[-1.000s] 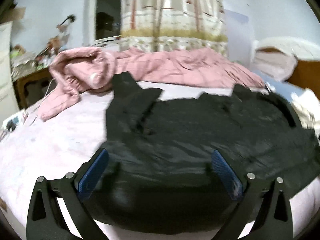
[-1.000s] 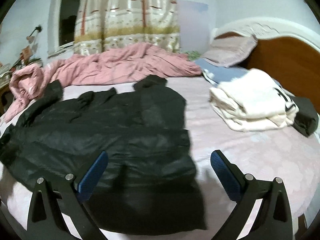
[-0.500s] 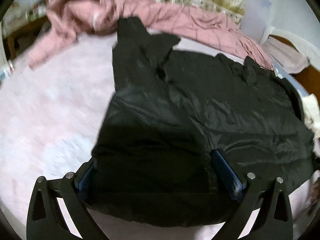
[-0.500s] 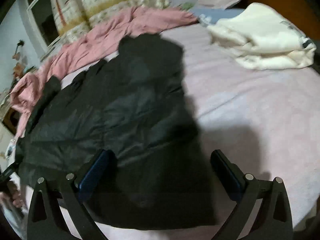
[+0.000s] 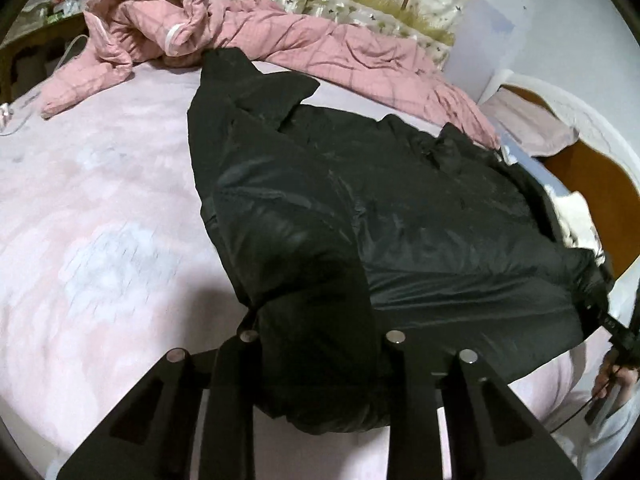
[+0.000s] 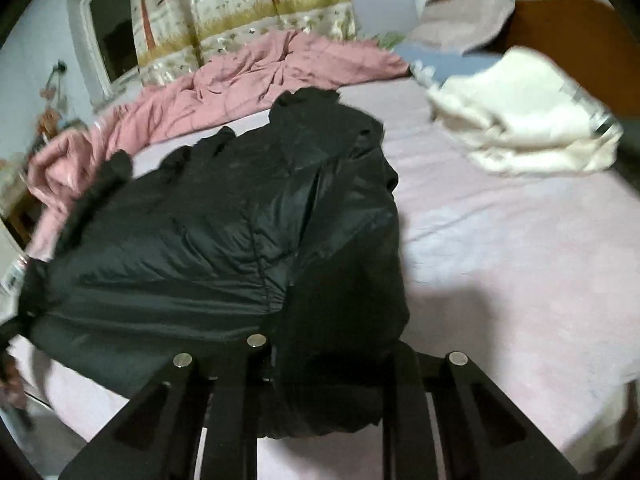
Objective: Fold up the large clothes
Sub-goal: 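Lay the hem edge down with both tools and open them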
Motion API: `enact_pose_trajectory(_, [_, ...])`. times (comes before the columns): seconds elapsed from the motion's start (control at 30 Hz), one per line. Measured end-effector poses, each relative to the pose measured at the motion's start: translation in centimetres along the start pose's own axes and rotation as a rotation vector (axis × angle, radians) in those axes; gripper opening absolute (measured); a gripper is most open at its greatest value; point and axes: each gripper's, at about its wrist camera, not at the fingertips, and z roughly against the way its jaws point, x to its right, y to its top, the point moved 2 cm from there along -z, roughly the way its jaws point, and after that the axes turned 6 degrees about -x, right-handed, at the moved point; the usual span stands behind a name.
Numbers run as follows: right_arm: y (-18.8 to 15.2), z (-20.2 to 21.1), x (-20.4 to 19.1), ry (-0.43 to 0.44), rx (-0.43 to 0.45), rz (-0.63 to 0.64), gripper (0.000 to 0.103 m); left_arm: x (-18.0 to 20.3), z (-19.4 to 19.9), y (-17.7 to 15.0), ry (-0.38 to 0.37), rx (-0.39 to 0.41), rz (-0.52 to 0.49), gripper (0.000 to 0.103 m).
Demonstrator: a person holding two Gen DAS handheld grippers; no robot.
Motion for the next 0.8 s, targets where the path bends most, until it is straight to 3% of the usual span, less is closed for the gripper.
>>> enact_pose_trajectory(0.2, [-2.0,1.6,0.9,0.013,-0.003,0.004,0.021,0.5,0.5,-1.2,0.039,0.009,-0.049,0.031])
enact_pose_trajectory(0.27, [-1.6,1.1,0.8,0.002,-0.005,0.01,0.024,0.6,0.2,-1.1,0.091,0.029,-0.076,0.048])
enact_pose_trajectory(0.3, [-1.5,0.9,1.0,-0.006,-0.008,0.011,0.029,0.7,0.3,-1.2,0.128,0.043,-0.091,0.055])
enact_pose_trajectory(0.33, [-1.5,0.7,1.1,-0.016,-0.005,0.007,0.033,0.8,0.3,-1.1,0.18,0.06,-0.104,0.068])
enact_pose_trajectory(0.37, [-1.5,0.6,1.3,-0.046,-0.001,0.0,0.048,0.9,0.5,-1.1,0.241,0.085,-0.114,0.078])
enact_pose_trajectory(0.4, [-1.5,0.8,1.4,-0.103,0.012,-0.004,0.065,1.1,0.7,-1.1,0.288,0.108,-0.128,0.08])
enact_pose_trajectory(0.47, [-1.5,1.3,1.6,-0.191,0.057,0.003,0.077,1.4,1.2,-1.1,0.319,0.144,-0.161,0.081])
enact_pose_trajectory(0.6, [-0.8,2.9,2.6,-0.186,0.139,-0.041,0.083,2.5,3.4,-0.7,0.304,0.241,-0.173,0.085])
enact_pose_trajectory(0.73, [-0.4,4.7,3.2,-0.12,0.215,-0.076,0.085,3.9,6.1,0.1,0.204,0.3,-0.156,0.094])
enact_pose_trajectory(0.8, [0.0,5.6,3.1,-0.092,0.248,-0.067,0.085,4.9,6.1,1.0,0.159,0.285,-0.155,0.096])
